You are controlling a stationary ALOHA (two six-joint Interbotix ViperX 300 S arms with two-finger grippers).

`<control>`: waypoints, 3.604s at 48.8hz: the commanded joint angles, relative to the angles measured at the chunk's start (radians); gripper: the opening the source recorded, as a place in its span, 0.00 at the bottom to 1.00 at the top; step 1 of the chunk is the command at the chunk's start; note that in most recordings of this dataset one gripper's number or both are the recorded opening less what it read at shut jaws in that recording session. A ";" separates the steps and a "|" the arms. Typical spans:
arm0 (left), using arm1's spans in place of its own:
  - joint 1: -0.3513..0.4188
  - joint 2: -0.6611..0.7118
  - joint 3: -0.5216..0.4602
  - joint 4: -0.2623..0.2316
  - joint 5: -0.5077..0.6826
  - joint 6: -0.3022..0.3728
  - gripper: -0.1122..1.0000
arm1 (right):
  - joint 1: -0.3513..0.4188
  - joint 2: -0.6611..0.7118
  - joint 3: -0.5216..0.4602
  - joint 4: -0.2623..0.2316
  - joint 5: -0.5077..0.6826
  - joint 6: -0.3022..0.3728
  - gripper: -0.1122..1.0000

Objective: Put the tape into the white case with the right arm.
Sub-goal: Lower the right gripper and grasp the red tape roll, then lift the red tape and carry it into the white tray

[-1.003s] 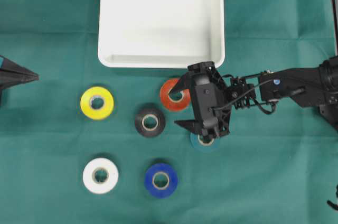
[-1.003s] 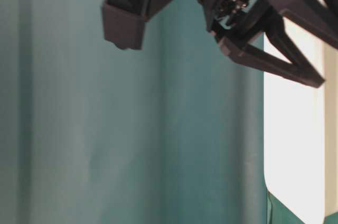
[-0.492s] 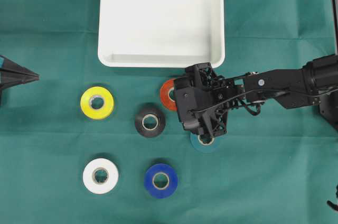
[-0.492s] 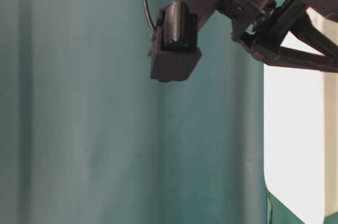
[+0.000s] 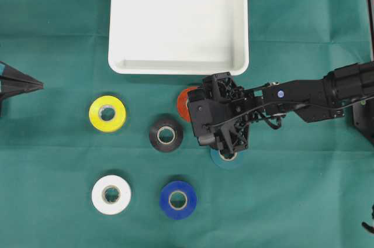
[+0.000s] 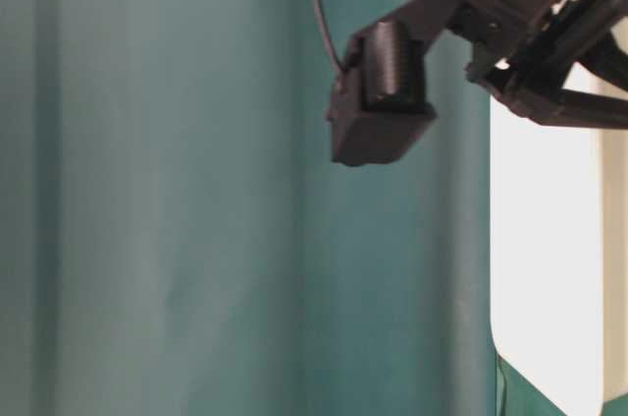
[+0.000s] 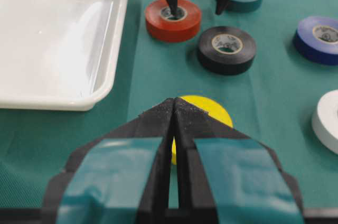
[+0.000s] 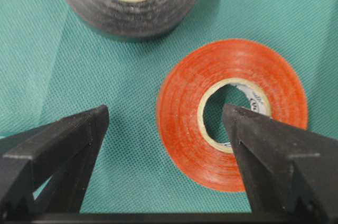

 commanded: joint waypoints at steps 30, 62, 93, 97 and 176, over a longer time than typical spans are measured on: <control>0.002 0.008 -0.008 -0.002 -0.005 -0.002 0.10 | -0.012 0.003 -0.020 -0.028 -0.028 -0.002 0.63; 0.002 0.006 -0.008 -0.002 -0.005 -0.002 0.10 | -0.011 -0.028 -0.037 -0.087 0.034 0.002 0.12; 0.002 0.006 -0.008 -0.002 -0.005 -0.002 0.10 | 0.009 -0.153 -0.035 -0.089 0.086 0.002 0.12; 0.002 0.006 -0.008 -0.002 -0.005 -0.002 0.10 | 0.009 -0.155 -0.035 -0.094 0.080 0.002 0.12; 0.002 0.003 -0.003 -0.002 -0.005 -0.002 0.10 | -0.451 -0.110 -0.066 -0.183 -0.003 0.002 0.12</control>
